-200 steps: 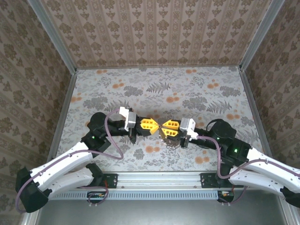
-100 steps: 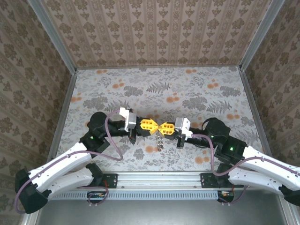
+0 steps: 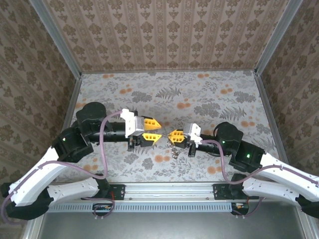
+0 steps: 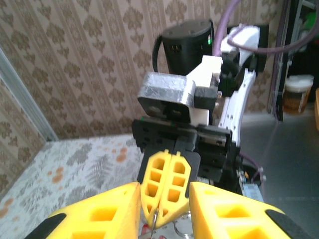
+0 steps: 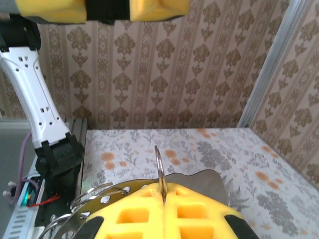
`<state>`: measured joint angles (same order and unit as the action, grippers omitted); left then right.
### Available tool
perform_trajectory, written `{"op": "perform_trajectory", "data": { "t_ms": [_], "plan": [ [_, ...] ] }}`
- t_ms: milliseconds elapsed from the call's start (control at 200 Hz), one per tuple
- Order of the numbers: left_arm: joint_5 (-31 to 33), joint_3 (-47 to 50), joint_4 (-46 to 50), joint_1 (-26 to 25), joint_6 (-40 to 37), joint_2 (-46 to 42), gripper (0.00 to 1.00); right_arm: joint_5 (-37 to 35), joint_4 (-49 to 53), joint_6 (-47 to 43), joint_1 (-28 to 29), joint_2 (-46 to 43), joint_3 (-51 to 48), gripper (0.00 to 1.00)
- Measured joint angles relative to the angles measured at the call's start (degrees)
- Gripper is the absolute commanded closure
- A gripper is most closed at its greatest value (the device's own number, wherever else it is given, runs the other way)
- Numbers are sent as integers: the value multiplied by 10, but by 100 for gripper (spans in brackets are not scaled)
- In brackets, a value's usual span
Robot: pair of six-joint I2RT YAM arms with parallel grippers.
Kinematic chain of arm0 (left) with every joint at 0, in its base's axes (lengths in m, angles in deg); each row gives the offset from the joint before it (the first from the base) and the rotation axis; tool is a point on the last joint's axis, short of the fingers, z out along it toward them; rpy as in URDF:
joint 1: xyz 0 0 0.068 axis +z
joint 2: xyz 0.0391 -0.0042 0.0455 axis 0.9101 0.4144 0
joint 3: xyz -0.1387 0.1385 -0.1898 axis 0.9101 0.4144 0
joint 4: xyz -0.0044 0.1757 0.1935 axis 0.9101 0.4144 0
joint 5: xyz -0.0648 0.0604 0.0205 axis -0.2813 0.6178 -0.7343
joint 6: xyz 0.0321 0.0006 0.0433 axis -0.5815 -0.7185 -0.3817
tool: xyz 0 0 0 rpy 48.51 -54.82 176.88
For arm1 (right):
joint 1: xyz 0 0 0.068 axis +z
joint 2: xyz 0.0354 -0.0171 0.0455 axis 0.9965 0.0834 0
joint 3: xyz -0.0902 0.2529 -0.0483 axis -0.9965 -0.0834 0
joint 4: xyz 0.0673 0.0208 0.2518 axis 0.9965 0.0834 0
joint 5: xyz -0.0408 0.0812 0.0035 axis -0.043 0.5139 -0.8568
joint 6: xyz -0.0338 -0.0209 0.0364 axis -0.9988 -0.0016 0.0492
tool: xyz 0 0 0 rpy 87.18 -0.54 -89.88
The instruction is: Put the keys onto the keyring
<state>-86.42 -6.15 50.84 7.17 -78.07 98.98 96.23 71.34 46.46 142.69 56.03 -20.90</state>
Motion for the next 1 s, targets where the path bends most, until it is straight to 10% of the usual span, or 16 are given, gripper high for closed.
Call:
{"op": "perform_trajectory", "data": {
  "t_ms": [680,1000],
  "plan": [
    [79,-29,154,-8,-55,88,72,-5,47,-13,0,29,15,100],
    [79,-20,150,-12,-69,89,100,-5,51,-13,-1,33,16,100]
  ]
}}
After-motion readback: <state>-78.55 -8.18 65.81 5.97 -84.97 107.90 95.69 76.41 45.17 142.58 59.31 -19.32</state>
